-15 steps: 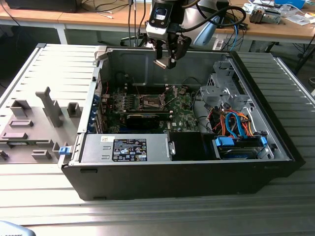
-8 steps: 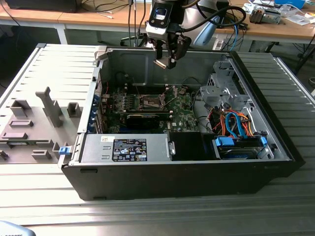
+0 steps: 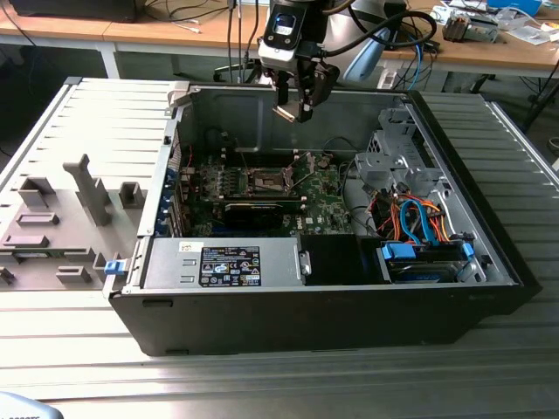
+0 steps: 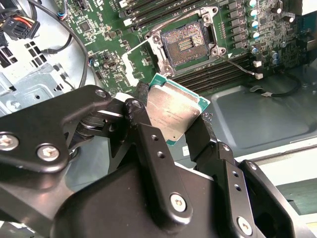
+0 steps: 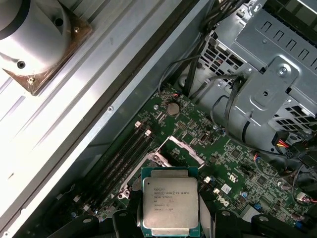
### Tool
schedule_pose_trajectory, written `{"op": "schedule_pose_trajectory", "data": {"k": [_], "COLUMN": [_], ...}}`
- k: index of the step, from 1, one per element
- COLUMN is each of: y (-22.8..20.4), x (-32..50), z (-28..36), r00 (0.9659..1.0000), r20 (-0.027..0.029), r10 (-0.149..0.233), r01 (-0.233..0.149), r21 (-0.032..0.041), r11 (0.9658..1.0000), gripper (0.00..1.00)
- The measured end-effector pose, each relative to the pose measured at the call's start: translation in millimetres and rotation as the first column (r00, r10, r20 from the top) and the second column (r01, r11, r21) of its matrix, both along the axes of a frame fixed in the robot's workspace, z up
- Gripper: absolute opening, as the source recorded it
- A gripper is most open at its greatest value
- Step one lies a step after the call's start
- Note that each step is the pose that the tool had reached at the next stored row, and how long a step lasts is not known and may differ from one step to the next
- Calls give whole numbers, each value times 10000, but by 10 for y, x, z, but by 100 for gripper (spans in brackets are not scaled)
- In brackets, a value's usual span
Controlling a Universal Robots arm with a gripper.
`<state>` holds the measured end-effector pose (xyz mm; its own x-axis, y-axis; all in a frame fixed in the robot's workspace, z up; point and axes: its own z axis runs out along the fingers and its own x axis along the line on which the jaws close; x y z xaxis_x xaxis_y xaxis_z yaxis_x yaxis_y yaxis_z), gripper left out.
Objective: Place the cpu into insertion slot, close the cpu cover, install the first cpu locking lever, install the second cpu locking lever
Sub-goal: 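Place the cpu into insertion slot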
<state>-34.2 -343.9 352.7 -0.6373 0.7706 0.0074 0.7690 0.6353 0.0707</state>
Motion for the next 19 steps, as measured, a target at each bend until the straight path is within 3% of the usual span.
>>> {"op": "schedule_pose_trajectory", "data": {"k": [19], "y": [0], "x": [0], "z": [0], "r00": [9999], "r20": [0], "r10": [-114], "r01": [114], "r21": [-5], "r11": [9999], "gripper": [55]}}
